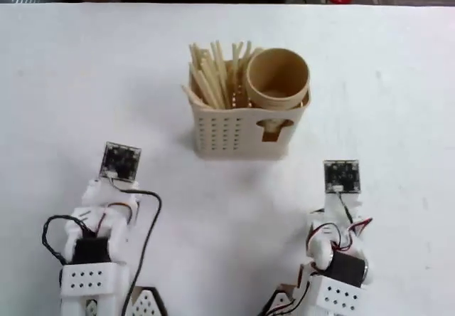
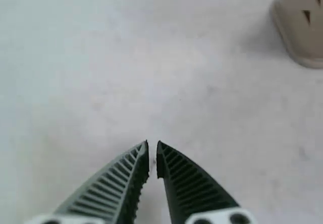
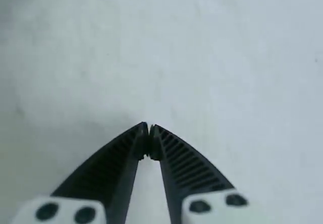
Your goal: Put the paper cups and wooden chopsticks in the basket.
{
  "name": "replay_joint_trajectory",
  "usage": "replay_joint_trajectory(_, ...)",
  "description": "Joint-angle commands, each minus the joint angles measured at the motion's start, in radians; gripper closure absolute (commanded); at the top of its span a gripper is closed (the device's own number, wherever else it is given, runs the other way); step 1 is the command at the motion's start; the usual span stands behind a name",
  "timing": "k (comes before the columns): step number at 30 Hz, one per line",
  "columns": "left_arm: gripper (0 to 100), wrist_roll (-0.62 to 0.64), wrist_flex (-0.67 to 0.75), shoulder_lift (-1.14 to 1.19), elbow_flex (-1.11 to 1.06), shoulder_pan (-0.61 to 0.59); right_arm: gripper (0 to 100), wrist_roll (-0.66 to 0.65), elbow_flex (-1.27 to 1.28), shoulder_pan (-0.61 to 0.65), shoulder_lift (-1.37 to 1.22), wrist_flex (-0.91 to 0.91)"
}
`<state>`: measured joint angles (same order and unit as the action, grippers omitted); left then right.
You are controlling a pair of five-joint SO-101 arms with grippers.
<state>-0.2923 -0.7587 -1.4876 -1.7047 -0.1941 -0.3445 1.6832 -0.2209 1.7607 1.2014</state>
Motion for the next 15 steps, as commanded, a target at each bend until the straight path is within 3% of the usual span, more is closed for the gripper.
replay_joint_trajectory(1, 95, -0.008, -0.066, -0.012, 0.005, 0.015, 98.1, -0.008, 0.009, 0.036, -0.002, 0.004)
replay_joint_trajectory(9, 95, -0.008, -0.077, -0.013, 0.005, 0.010, 98.1, -0.008, 0.009, -0.079, -0.002, 0.004)
replay_joint_trajectory(15, 95, -0.008, -0.077, -0.013, 0.005, 0.010, 98.1, -0.008, 0.009, -0.087, -0.002, 0.004)
